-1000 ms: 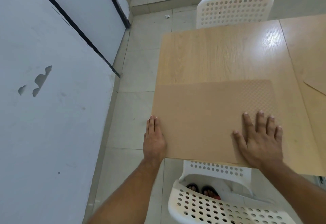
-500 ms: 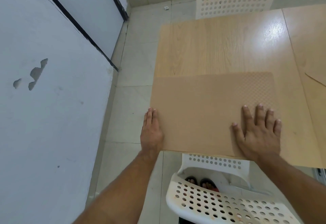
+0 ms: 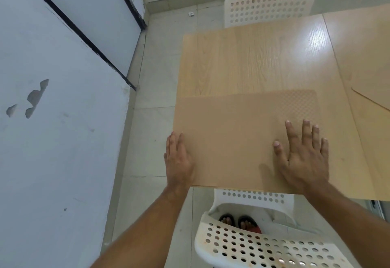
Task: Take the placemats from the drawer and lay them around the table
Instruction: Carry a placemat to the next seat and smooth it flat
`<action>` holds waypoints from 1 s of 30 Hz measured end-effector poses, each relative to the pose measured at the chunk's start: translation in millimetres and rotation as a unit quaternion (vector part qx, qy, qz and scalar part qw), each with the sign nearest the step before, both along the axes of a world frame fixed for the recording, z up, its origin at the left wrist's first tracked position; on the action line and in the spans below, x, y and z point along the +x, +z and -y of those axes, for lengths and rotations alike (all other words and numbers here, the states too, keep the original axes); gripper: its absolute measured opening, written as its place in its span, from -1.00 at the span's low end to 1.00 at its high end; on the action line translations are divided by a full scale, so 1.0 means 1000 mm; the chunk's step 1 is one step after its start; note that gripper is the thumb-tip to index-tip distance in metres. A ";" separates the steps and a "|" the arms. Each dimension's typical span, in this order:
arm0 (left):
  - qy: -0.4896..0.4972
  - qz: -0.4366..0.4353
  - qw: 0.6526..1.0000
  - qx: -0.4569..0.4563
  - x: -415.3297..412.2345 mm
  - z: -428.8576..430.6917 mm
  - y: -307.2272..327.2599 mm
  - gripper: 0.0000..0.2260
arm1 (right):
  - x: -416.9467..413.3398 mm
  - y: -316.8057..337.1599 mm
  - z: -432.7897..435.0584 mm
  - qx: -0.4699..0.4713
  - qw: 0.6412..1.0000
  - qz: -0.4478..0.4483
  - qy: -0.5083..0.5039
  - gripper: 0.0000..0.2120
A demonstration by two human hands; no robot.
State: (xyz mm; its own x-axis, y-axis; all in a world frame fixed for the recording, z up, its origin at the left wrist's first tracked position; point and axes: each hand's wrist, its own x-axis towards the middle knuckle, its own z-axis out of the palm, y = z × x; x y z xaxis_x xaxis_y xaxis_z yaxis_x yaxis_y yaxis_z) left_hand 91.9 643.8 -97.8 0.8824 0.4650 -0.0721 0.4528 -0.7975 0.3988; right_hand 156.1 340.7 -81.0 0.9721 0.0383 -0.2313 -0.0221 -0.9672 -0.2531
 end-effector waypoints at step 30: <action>-0.206 -0.100 0.971 0.061 0.004 0.068 -0.008 -0.47 | -0.034 -0.026 -0.003 -0.033 0.997 0.004 0.064 -0.37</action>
State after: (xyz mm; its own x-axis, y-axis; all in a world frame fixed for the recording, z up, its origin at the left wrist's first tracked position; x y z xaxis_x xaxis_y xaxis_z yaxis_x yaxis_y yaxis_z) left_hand 95.9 575.8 -105.4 0.9694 0.0904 -0.2282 0.1430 -0.9636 0.2257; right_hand 122.4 343.9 -106.9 0.9623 0.1469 -0.2291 0.1041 -0.9764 -0.1891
